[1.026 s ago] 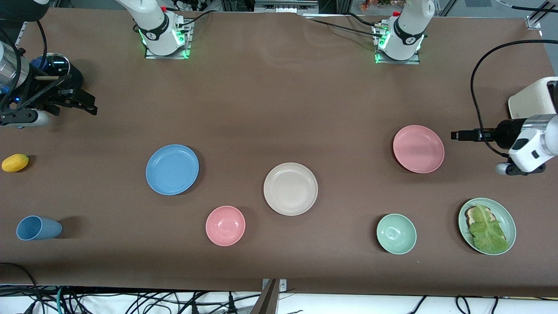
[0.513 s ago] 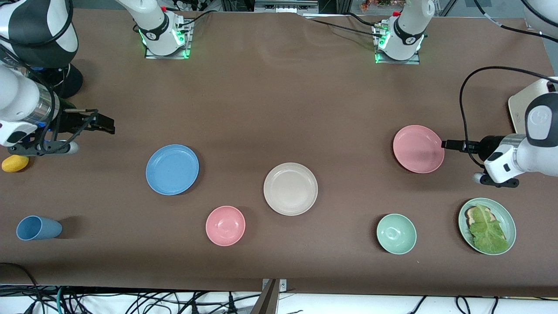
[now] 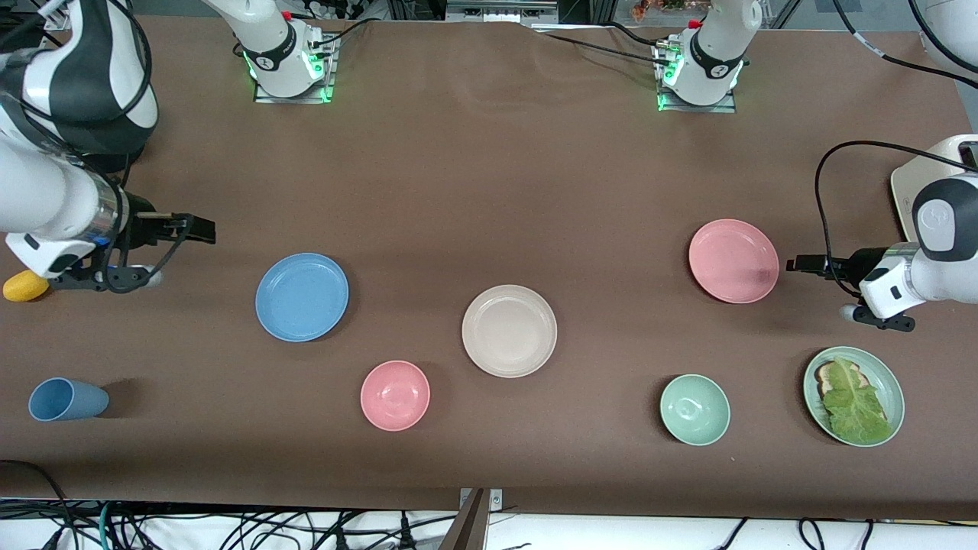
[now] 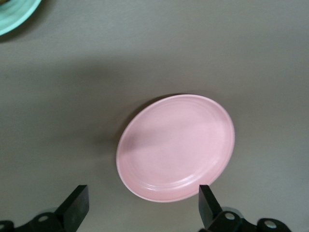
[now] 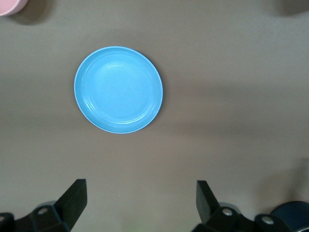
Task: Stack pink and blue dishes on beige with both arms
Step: 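Move the left gripper to the pink plate while the right gripper reaches the blue plate, then close the left gripper on the pink plate rim while the right grips blue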
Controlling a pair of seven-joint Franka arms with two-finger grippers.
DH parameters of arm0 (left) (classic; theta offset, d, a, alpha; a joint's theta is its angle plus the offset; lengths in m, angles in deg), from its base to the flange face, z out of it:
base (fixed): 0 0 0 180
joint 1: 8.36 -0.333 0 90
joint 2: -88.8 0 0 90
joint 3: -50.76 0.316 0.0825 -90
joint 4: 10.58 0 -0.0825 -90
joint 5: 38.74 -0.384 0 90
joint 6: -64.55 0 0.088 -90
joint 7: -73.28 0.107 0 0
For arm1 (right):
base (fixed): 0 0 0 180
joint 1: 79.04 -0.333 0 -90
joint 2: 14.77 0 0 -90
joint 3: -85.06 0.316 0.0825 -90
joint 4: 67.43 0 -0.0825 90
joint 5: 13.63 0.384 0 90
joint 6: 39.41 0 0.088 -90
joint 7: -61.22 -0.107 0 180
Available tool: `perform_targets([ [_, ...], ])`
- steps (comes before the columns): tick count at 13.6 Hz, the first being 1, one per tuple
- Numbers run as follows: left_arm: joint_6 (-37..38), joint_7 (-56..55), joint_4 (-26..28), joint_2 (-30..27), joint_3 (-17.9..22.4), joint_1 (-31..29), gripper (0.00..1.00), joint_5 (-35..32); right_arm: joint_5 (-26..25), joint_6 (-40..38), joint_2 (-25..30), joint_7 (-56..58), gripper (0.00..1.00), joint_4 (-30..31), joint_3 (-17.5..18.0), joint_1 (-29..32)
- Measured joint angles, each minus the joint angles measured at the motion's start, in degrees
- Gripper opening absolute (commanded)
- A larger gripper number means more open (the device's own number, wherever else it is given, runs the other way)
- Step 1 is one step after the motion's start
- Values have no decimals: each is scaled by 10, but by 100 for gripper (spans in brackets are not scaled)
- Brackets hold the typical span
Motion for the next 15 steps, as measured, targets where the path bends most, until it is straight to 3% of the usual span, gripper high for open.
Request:
perform_targets([
  [6, -119, 45, 97, 0, 0, -20, 100, 28, 0, 16, -38, 19, 100, 0, -3, 9],
  [13, -197, 75, 171, 0, 0, -21, 98, 75, 0, 159, -140, 24, 100, -1, 0, 0],
  [14, -210, 76, 179, 0, 0, -21, 83, 78, 0, 178, -158, 24, 100, -1, 1, -3],
  [15, -222, 80, 185, 0, 0, -21, 42, 78, 1, 189, -173, 24, 100, -1, 1, -4],
])
